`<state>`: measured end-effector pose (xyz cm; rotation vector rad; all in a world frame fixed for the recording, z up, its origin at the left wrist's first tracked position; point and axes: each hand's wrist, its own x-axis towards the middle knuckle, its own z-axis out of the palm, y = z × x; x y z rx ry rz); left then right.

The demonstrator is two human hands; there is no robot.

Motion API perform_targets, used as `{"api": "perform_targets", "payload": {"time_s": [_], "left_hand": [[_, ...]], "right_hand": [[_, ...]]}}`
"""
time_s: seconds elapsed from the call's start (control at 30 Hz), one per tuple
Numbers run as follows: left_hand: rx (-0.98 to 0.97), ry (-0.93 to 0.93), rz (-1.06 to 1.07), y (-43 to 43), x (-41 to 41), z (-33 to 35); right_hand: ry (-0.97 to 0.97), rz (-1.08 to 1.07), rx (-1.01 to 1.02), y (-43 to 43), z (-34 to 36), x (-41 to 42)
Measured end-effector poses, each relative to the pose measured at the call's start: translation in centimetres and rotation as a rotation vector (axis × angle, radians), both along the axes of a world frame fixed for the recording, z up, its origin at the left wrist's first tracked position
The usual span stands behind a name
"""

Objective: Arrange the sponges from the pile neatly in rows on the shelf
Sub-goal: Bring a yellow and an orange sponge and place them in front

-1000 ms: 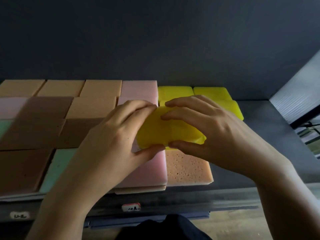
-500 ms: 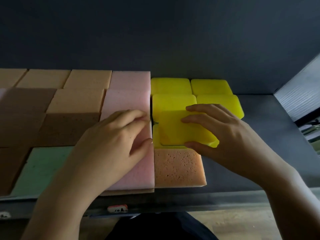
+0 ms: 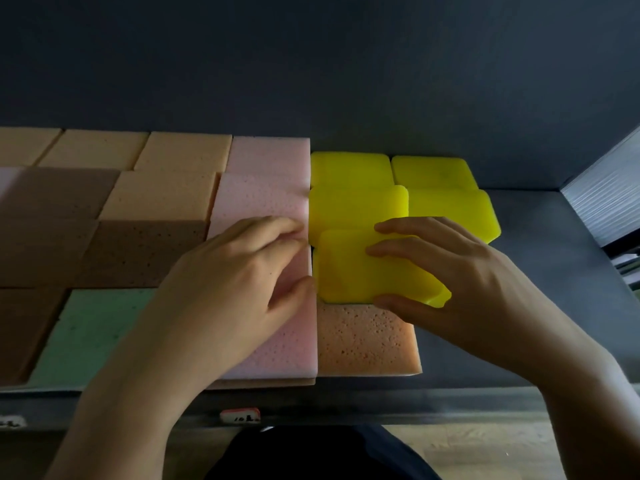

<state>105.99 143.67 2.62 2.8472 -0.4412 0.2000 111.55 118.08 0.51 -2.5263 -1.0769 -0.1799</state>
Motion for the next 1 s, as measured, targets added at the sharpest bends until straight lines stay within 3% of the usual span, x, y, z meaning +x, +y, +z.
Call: {"api": "perform_targets", "payload": {"time_s": [0.87, 1.0], "left_hand": [[-0.029, 0.011, -0.027, 0.2, 0.2, -0.4], [-0.03, 0.006, -0.024, 0.2, 0.1, -0.4]], "right_hand": [[0.082, -0.021, 0.045, 0.8, -1.6, 1.6], [0.018, -0.032, -0.012, 1.1, -1.6, 1.5]]}}
